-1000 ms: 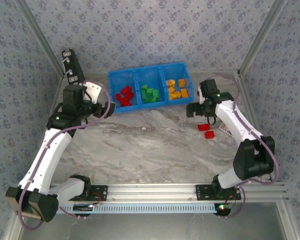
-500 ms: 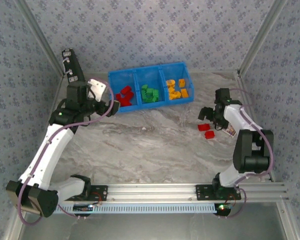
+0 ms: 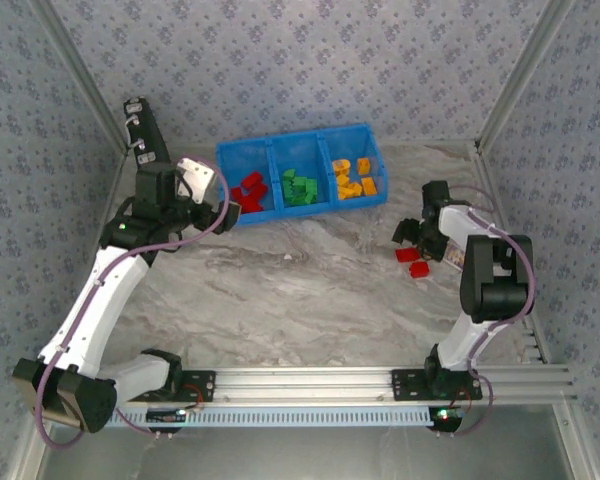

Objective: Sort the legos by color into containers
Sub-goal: Pick up the lego from the middle-right of the table.

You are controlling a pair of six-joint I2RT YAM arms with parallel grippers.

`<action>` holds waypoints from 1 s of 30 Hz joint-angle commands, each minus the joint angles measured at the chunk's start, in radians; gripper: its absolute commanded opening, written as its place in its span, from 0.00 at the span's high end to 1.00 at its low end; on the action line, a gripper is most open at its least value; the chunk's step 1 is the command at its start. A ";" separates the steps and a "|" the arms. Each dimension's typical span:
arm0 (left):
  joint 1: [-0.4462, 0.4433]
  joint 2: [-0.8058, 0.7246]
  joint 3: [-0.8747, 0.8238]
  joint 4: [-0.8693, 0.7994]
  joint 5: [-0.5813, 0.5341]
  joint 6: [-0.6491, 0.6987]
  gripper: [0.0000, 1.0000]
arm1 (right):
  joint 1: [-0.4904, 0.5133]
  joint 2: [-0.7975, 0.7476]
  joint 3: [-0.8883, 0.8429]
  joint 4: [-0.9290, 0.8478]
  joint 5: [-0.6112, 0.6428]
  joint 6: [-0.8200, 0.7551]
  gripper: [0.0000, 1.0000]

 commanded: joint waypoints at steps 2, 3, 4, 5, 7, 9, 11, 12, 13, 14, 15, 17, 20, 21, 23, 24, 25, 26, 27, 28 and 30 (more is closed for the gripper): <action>-0.003 0.004 0.019 0.003 0.012 0.013 0.04 | 0.032 0.038 0.014 -0.021 0.037 0.039 0.19; -0.004 0.002 0.017 0.002 0.013 0.014 0.04 | 0.036 0.042 0.010 -0.018 0.037 0.043 0.20; -0.003 -0.001 0.017 0.002 0.013 0.014 0.04 | 0.039 0.046 0.007 -0.017 0.039 0.049 0.22; -0.003 -0.004 0.015 0.001 0.011 0.016 0.04 | 0.040 0.048 0.005 -0.016 0.041 0.051 0.23; -0.003 -0.009 0.015 0.000 0.010 0.017 0.04 | 0.045 0.054 0.002 -0.016 0.046 0.056 0.28; -0.003 -0.012 0.014 0.001 0.008 0.017 0.04 | 0.049 0.058 0.001 -0.016 0.057 0.060 0.34; -0.004 -0.016 0.012 0.002 0.008 0.017 0.04 | 0.049 0.061 0.000 -0.015 0.067 0.059 0.40; -0.003 -0.019 0.011 0.002 0.009 0.017 0.04 | 0.049 0.062 0.001 -0.012 0.069 0.061 0.44; -0.003 -0.020 0.008 0.003 0.008 0.017 0.04 | 0.050 0.064 0.003 -0.011 0.067 0.061 0.48; -0.003 -0.023 0.009 0.003 0.008 0.017 0.04 | 0.049 0.064 0.005 -0.009 0.067 0.062 0.51; -0.003 -0.024 0.009 0.003 0.007 0.017 0.04 | 0.052 0.063 0.008 -0.009 0.066 0.064 0.52; -0.003 -0.026 0.007 0.000 0.013 0.016 0.04 | 0.061 0.054 0.014 -0.010 0.067 0.066 0.55; -0.016 -0.027 -0.007 -0.014 0.053 0.020 0.04 | 0.075 0.035 0.030 -0.019 0.060 0.069 0.62; -0.032 -0.030 -0.017 -0.021 0.070 0.036 0.05 | 0.080 0.027 0.034 -0.019 0.054 0.072 0.63; -0.079 -0.047 -0.050 -0.026 0.092 0.083 0.05 | 0.084 0.012 0.038 -0.013 0.037 0.081 0.68; -0.111 -0.058 -0.071 -0.026 0.094 0.112 0.05 | 0.089 0.002 0.042 -0.007 0.030 0.089 0.69; -0.142 -0.068 -0.092 -0.022 0.086 0.135 0.04 | 0.094 -0.008 0.045 -0.003 0.027 0.096 0.70; -0.166 -0.075 -0.112 -0.009 0.077 0.144 0.04 | 0.099 -0.014 0.047 0.001 0.029 0.103 0.72; -0.190 -0.081 -0.137 0.013 0.071 0.147 0.05 | 0.106 -0.025 0.053 0.004 0.028 0.113 0.72; -0.218 -0.085 -0.165 0.041 0.071 0.152 0.05 | 0.115 -0.036 0.062 0.004 0.024 0.130 0.73; -0.285 -0.095 -0.226 0.113 0.056 0.184 0.04 | 0.134 -0.056 0.078 0.005 0.016 0.160 0.75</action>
